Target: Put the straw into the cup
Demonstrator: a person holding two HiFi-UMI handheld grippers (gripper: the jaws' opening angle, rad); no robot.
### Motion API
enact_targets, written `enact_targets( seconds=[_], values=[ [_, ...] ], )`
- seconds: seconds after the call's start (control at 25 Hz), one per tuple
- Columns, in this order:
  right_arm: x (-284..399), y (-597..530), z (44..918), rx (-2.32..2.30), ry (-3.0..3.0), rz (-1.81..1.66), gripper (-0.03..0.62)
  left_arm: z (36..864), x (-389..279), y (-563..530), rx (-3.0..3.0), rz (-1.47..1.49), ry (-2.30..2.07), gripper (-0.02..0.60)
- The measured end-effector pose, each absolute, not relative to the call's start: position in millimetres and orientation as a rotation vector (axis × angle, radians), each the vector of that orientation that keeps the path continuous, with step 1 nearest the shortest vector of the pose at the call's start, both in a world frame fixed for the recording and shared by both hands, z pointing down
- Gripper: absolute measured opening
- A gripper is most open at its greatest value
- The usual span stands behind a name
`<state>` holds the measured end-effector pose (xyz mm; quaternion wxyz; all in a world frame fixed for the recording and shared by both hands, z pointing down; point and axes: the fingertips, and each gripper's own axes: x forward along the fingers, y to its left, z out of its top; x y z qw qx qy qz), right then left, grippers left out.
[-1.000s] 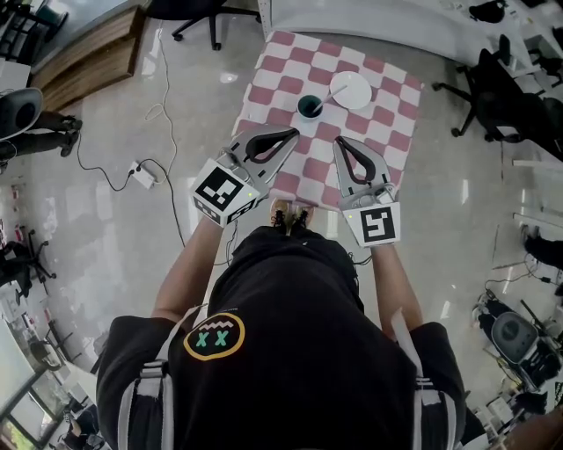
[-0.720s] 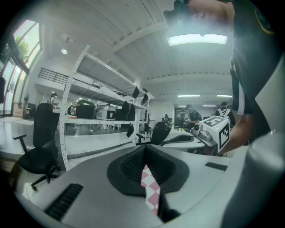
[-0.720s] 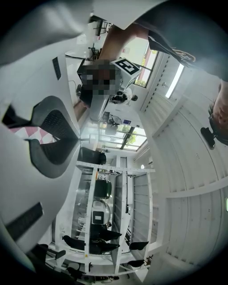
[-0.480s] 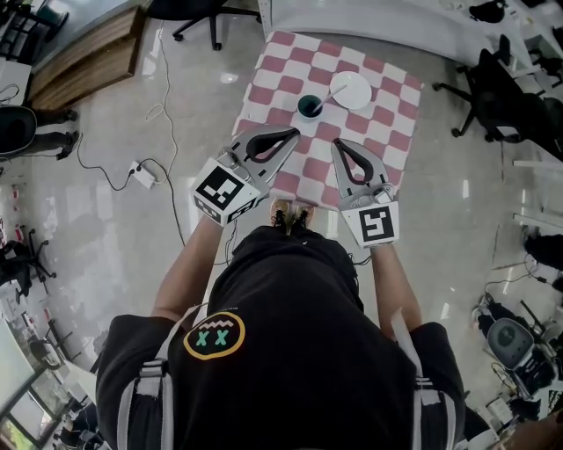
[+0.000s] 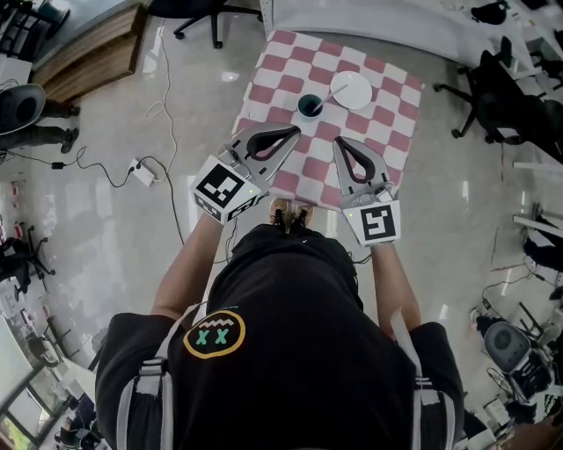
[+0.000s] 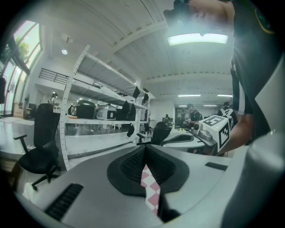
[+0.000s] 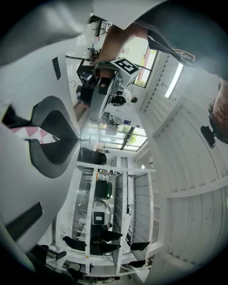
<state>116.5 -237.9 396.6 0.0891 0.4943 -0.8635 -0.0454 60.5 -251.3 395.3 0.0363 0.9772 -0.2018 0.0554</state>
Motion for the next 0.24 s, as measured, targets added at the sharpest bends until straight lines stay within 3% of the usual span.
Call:
enact_targets(
  seconds=[0.24],
  values=[
    [118.6, -239.5, 397.3, 1.473, -2.568, -0.137, 0.02, 395.5, 61.7, -252.3, 3.001, 0.169, -0.621, 0.017]
  ],
)
